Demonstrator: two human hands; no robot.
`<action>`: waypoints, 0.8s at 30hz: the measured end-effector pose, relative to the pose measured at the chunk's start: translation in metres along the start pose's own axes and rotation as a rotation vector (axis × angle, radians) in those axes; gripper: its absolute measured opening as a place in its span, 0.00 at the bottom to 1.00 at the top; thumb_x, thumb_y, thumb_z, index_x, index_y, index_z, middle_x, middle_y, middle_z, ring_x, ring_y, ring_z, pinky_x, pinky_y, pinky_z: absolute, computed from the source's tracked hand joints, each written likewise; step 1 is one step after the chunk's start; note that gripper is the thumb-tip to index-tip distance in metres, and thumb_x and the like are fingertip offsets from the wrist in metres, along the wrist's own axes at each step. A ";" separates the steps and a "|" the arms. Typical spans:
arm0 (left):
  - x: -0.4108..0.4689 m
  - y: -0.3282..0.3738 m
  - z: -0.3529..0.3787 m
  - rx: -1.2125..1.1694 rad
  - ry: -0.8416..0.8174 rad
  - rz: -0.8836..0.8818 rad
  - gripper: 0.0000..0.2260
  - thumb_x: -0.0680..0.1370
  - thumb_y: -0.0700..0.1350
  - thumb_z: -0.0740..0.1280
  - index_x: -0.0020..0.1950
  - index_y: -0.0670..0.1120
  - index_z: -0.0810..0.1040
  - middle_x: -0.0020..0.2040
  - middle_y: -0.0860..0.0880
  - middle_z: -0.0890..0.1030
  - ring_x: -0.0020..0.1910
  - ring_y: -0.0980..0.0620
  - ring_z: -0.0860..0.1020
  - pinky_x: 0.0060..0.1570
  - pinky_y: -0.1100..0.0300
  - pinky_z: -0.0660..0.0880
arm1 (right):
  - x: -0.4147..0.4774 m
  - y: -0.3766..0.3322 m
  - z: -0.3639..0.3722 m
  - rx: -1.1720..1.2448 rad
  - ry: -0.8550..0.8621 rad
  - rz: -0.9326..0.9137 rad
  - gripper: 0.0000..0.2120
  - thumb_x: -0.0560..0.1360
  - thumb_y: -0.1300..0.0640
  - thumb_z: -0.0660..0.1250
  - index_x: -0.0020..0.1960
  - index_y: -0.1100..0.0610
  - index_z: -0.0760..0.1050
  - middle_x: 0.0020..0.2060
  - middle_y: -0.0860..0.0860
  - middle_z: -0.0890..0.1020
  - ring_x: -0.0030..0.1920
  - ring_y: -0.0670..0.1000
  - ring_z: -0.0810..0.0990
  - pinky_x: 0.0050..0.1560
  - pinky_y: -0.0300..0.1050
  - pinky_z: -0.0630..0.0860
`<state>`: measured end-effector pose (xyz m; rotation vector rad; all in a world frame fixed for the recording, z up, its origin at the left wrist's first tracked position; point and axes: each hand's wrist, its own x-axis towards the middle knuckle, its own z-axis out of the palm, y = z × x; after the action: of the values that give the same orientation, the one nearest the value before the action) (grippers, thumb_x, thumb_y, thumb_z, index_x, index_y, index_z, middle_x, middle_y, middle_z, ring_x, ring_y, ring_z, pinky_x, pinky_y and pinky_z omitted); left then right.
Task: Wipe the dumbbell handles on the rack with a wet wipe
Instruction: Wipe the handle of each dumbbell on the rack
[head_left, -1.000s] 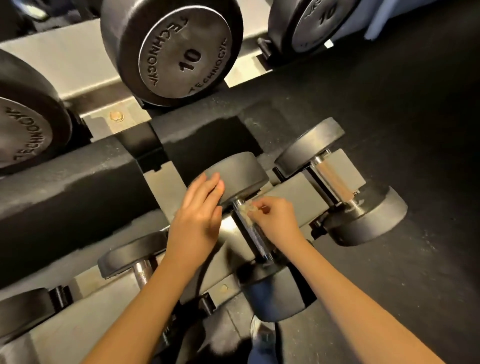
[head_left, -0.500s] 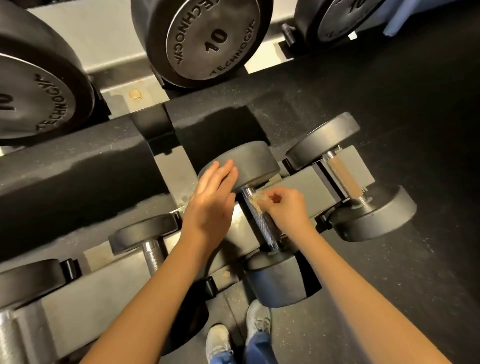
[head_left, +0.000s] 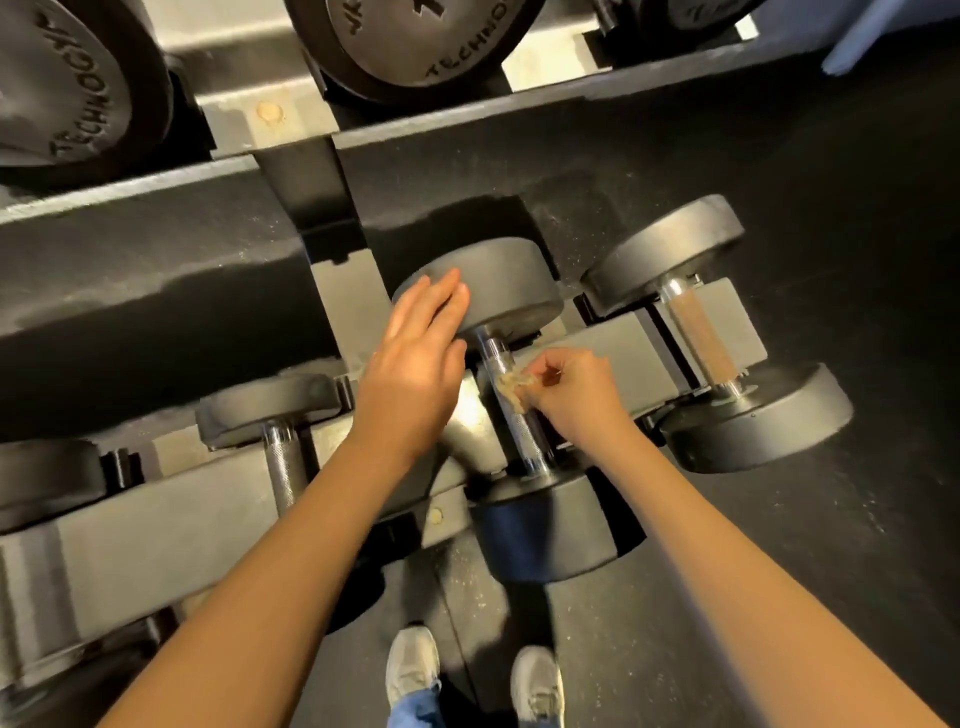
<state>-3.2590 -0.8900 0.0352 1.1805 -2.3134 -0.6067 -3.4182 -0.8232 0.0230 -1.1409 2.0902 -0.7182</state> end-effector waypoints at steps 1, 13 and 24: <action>-0.003 0.002 0.003 -0.002 0.002 -0.030 0.22 0.80 0.43 0.59 0.75 0.45 0.63 0.76 0.49 0.62 0.76 0.51 0.54 0.70 0.71 0.42 | -0.006 0.003 -0.004 -0.088 -0.062 0.011 0.06 0.67 0.64 0.75 0.37 0.58 0.78 0.34 0.50 0.78 0.34 0.47 0.75 0.33 0.35 0.69; -0.009 0.014 0.007 -0.033 0.062 -0.102 0.21 0.81 0.43 0.60 0.75 0.46 0.64 0.74 0.47 0.63 0.73 0.52 0.60 0.64 0.66 0.57 | -0.002 0.000 0.002 -0.009 0.064 -0.087 0.06 0.71 0.64 0.69 0.36 0.63 0.79 0.33 0.53 0.80 0.34 0.48 0.75 0.35 0.35 0.72; -0.012 0.017 0.003 -0.085 0.003 -0.144 0.22 0.82 0.43 0.58 0.76 0.47 0.59 0.76 0.50 0.59 0.75 0.54 0.55 0.69 0.62 0.55 | -0.018 0.015 -0.015 -0.134 -0.224 -0.002 0.04 0.68 0.65 0.74 0.38 0.65 0.80 0.37 0.54 0.81 0.38 0.50 0.77 0.39 0.35 0.75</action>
<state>-3.2647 -0.8702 0.0401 1.3140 -2.1910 -0.7458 -3.4299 -0.7981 0.0266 -1.2359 1.9708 -0.4337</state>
